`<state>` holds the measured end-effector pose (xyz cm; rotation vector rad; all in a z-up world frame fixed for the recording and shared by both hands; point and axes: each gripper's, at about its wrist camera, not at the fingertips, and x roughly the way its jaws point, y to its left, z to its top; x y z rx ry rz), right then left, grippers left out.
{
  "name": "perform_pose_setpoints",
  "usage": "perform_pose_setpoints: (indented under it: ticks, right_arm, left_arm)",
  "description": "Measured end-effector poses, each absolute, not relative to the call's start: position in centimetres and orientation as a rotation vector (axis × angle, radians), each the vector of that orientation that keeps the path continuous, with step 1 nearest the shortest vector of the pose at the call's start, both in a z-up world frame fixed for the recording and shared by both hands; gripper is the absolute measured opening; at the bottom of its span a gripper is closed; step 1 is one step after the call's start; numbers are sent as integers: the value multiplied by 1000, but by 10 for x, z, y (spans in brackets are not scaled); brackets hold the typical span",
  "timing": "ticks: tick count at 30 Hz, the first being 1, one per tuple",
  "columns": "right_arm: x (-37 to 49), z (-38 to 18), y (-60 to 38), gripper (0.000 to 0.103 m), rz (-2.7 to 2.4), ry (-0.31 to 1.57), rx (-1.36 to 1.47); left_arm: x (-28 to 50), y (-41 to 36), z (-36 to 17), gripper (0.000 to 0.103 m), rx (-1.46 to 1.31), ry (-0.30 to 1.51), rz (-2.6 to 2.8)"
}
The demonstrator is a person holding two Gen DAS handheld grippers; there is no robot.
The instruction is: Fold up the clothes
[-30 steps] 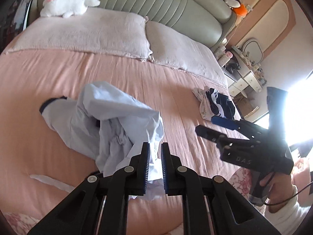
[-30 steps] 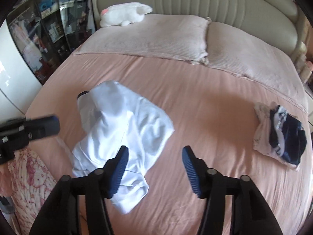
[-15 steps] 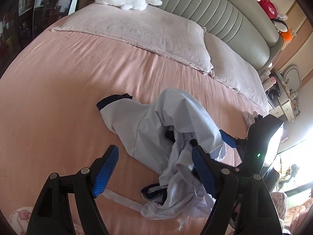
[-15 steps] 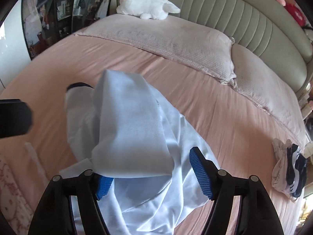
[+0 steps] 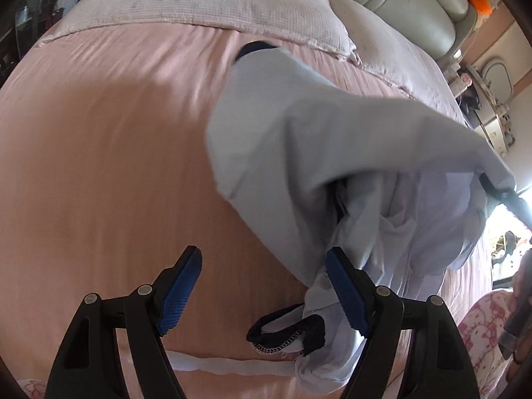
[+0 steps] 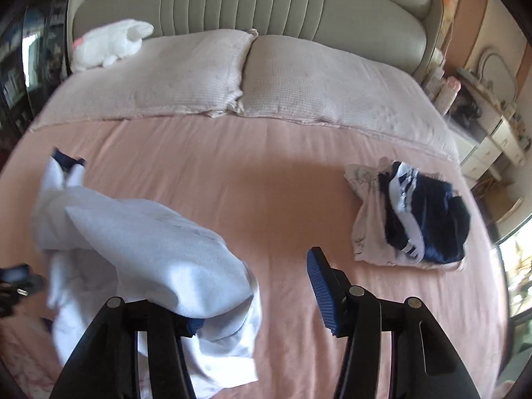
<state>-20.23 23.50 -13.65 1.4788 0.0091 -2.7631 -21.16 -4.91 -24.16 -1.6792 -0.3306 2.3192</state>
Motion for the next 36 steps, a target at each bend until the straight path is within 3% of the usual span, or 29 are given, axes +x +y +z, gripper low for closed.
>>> perform_pose_setpoints:
  ticks: [1, 2, 3, 4, 5, 7, 10, 11, 12, 13, 15, 17, 19, 21, 23, 25, 26, 27, 33, 36]
  right_arm:
    - [-196, -129, 230, 71, -2726, -43, 1441]
    - [-192, -124, 219, 78, -2696, -33, 1397]
    - [-190, -122, 204, 78, -2674, 22, 1349]
    - [-190, -124, 188, 78, -2666, 109, 1307]
    - [-190, -128, 171, 78, -2660, 201, 1267]
    - [-201, -147, 142, 78, -2647, 376, 1270]
    - [-221, -188, 117, 76, -2649, 593, 1323]
    - [-226, -197, 122, 61, -2678, 583, 1348]
    - [-229, -203, 130, 31, -2714, 545, 1373]
    - [-233, -208, 138, 21, -2751, 506, 1398]
    - [-238, -206, 160, 20, -2820, 451, 1432]
    - [-244, -204, 178, 20, -2892, 628, 1437]
    - [-246, -203, 197, 20, -2876, 654, 1517]
    - [-240, -193, 212, 24, -2850, 460, 1543]
    - [-227, -179, 205, 27, -2793, 342, 1486]
    - [-216, -176, 180, 48, -2675, 329, 1439]
    - [-211, -175, 166, 70, -2612, 325, 1417]
    - [-206, -174, 152, 82, -2549, 320, 1393]
    - [-214, -219, 96, 82, -2395, 521, 1428]
    - [-229, -247, 99, 79, -2413, 632, 1460]
  left_arm:
    - [-212, -46, -248, 75, -1692, -351, 2282]
    - [-213, -43, -253, 69, -1703, -366, 2251]
    - [-214, -40, -257, 61, -1713, -374, 2222]
    - [-215, -37, -260, 37, -1720, -370, 2196]
    - [-216, -34, -263, 21, -1725, -366, 2172]
    - [-214, -33, -265, 15, -1718, -377, 2147]
    - [-210, -41, -264, 15, -1706, -416, 2147]
    - [-209, -45, -264, 15, -1708, -426, 2154]
    - [-208, -47, -264, 15, -1711, -433, 2161]
    - [-207, -50, -264, 15, -1715, -445, 2164]
    - [-205, -53, -262, 15, -1710, -453, 2180]
    - [-203, -53, -256, 16, -1691, -424, 2212]
    - [-200, -49, -251, 16, -1673, -376, 2244]
    - [-197, -46, -247, 19, -1674, -308, 2278]
    - [-193, -44, -246, 33, -1673, -286, 2282]
    - [-188, -48, -242, 50, -1657, -312, 2284]
    - [-184, -52, -239, 53, -1643, -327, 2305]
    - [-181, -57, -238, 54, -1636, -345, 2320]
    - [-175, -78, -245, 58, -1711, -453, 2260]
    - [-169, -65, -250, 60, -1731, -373, 2192]
